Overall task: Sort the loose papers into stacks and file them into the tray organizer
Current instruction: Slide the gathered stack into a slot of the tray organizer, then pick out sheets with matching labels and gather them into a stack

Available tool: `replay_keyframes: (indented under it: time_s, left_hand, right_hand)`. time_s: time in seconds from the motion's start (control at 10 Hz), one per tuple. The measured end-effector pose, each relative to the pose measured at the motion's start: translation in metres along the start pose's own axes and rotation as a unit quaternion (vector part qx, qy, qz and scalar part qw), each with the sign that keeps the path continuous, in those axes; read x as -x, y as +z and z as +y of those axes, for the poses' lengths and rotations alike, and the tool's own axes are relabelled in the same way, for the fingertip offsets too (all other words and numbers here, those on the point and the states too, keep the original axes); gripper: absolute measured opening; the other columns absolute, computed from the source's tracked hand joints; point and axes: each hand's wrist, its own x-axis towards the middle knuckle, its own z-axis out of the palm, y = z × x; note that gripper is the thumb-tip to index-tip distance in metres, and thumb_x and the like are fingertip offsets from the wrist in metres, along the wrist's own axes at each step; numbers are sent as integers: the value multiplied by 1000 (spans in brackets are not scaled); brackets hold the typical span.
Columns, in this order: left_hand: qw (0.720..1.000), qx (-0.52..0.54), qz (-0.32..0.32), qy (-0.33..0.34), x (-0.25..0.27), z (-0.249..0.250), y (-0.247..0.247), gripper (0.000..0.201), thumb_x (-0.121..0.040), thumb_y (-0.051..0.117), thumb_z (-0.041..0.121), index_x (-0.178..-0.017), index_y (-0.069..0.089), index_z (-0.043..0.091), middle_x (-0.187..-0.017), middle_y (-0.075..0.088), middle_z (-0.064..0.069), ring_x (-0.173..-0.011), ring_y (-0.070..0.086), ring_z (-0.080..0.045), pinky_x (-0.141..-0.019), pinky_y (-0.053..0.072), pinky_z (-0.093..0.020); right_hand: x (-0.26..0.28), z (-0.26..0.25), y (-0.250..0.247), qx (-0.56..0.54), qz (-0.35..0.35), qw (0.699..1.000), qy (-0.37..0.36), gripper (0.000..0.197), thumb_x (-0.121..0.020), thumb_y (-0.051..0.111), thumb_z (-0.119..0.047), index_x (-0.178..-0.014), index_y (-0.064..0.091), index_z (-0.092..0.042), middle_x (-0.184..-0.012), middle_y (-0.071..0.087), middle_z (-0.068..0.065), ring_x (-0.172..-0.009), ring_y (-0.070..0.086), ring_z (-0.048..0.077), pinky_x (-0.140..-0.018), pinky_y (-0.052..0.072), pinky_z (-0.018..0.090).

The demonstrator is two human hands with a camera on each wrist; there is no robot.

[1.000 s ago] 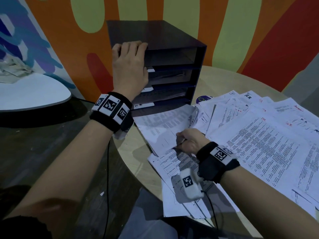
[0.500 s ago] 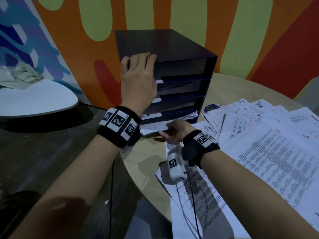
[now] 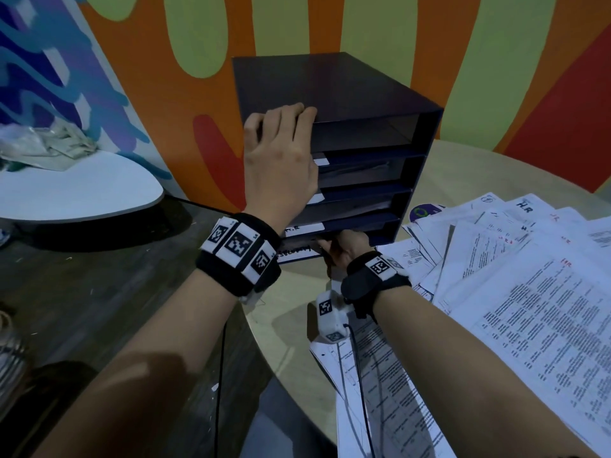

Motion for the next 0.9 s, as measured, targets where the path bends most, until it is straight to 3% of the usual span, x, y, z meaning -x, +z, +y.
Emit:
replay_keyframes:
  time_s: [0.1,0.2,0.3,0.4,0.5,0.6,0.7,0.8,0.9]
  left_hand:
    - [1000,0,1,-2,0,1,-1,52,-80,57,23,-132,54,15,-128,58,-3,-116,52,-24,-102,25,-37]
    - [1000,0,-5,-3,-1,1,-2,52,-81,57,23,-132,54,15,-128,57,-3,-117,52,-23,-102,24,-37]
    - [1000,7,-24,-10,-2,3,-5,53,-81,56,23,-133,52,15,-130,56,-3,-118,50,-24,-103,24,-37]
    - [999,18,-43,-27,-3,8,-11,53,-81,56,26,-132,51,16,-131,54,-4,-119,47,-24,-103,23,-38]
    - [996,38,-66,-55,-7,15,-16,55,-83,54,41,-132,51,17,-129,53,-5,-121,46,-26,-106,23,-41]
    - [994,91,-43,-52,-9,39,-21,50,-84,54,43,-126,55,16,-121,55,-6,-120,47,-27,-110,23,-43]
    - [985,168,-21,7,0,77,-20,38,-84,58,32,-117,59,15,-115,57,-6,-118,48,-27,-114,19,-43]
    - [953,281,-102,59,11,126,-12,34,-82,59,27,-113,61,15,-110,57,-5,-114,48,-28,-109,22,-39]
    - [883,363,-292,49,21,173,0,37,-88,60,32,-121,58,16,-119,58,-3,-119,47,-26,-101,30,-37]
  right_hand:
    - [-2,0,0,18,-27,999,-5,45,-100,35,3,-145,31,3,-145,41,21,-96,60,23,-62,58,23]
    - [-26,-5,-1,0,-45,998,32,45,-100,37,1,-145,32,1,-147,41,21,-88,63,22,-61,57,23]
    - [-11,-14,-12,50,-34,997,43,38,-102,38,-2,-139,40,8,-140,50,19,-92,67,29,-43,55,28]
    - [16,-32,-23,-32,-21,997,68,20,-101,40,1,-114,50,12,-115,58,21,-116,59,33,-53,59,33]
    - [41,-53,-41,8,-33,999,-3,9,-98,42,5,-98,50,7,-99,56,22,-86,63,33,-62,61,35]
    - [68,-86,-71,18,-1,997,-74,14,-98,41,4,-88,50,5,-85,56,23,-72,62,33,-64,59,37]
    - [97,-117,-110,85,42,980,-177,7,-95,49,1,-92,54,5,-84,58,19,-73,64,34,-54,59,36]
    - [122,-144,-156,214,116,931,-272,11,-95,51,-2,-99,60,2,-88,61,17,-74,63,32,-66,57,40]
    - [140,-164,-206,330,198,868,-312,14,-92,52,-4,-80,61,-3,-78,58,14,-67,54,27,-62,51,39]
